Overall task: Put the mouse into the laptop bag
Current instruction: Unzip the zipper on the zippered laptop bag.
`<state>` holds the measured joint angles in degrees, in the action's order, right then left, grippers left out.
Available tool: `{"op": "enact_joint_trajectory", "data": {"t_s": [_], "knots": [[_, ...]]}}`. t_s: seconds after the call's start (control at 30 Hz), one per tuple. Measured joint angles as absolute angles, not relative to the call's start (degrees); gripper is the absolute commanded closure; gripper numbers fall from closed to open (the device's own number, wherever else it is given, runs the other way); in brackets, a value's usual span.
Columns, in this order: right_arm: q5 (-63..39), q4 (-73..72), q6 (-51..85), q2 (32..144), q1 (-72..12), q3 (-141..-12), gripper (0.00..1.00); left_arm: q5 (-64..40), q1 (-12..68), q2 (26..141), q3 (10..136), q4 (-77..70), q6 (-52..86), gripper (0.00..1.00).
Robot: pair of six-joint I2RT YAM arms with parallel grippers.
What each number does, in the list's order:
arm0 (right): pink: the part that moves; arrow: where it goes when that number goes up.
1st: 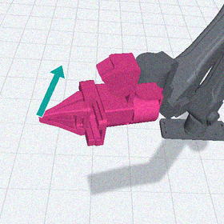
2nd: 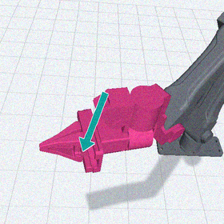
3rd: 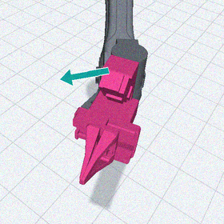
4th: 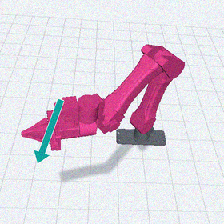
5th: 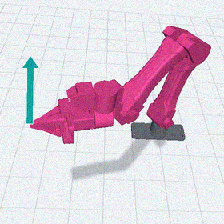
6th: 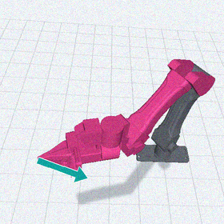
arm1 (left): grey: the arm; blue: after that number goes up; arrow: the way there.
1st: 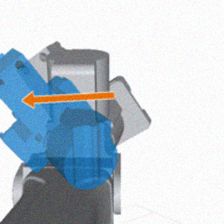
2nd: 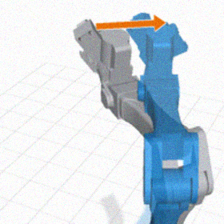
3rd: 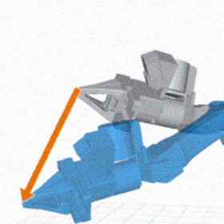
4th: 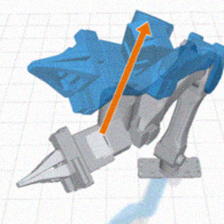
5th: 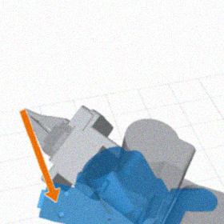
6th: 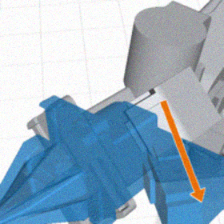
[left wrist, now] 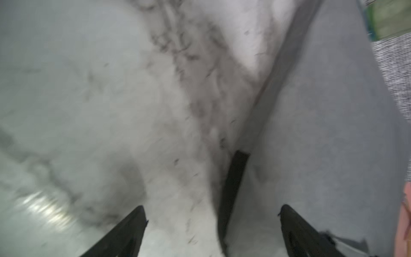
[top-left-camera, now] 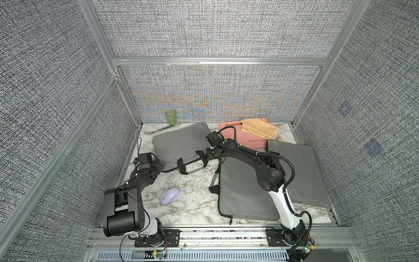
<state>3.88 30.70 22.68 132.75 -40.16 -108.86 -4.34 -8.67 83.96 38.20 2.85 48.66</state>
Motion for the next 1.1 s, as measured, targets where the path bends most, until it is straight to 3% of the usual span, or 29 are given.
{"op": "enact_joint_trajectory", "data": {"t_s": [0.03,0.1,0.2,0.23,0.43,0.67,1.0,1.1], "knots": [[3.9,30.9,22.6,132.7,-40.3,-108.9,1.0,-5.8,-8.6,85.0,39.4,1.8,48.2,0.24],[3.9,31.0,22.1,132.4,-41.1,-108.7,1.0,-9.1,-8.5,88.5,41.6,-0.1,48.0,0.57],[3.8,31.1,21.0,131.3,-43.8,-107.8,1.0,-12.3,-8.6,94.2,42.9,-2.1,48.1,0.97],[3.8,31.1,20.7,131.0,-44.8,-107.6,1.0,-12.6,-8.5,95.4,43.0,-2.9,48.6,1.0],[4.2,31.1,19.5,130.0,-51.3,-107.7,1.0,-13.3,-5.6,96.1,42.2,-8.1,50.7,1.0],[3.6,31.5,19.4,133.2,-57.9,-112.9,1.0,-8.7,-0.7,84.5,37.4,-3.8,54.2,1.0],[-9.0,32.5,19.6,139.7,-53.6,-120.6,1.0,-5.3,3.3,59.7,26.3,1.9,59.5,1.0],[-11.1,32.9,19.6,140.6,-51.5,-122.7,1.0,-5.1,4.7,56.5,25.6,3.2,59.8,0.55]]}}
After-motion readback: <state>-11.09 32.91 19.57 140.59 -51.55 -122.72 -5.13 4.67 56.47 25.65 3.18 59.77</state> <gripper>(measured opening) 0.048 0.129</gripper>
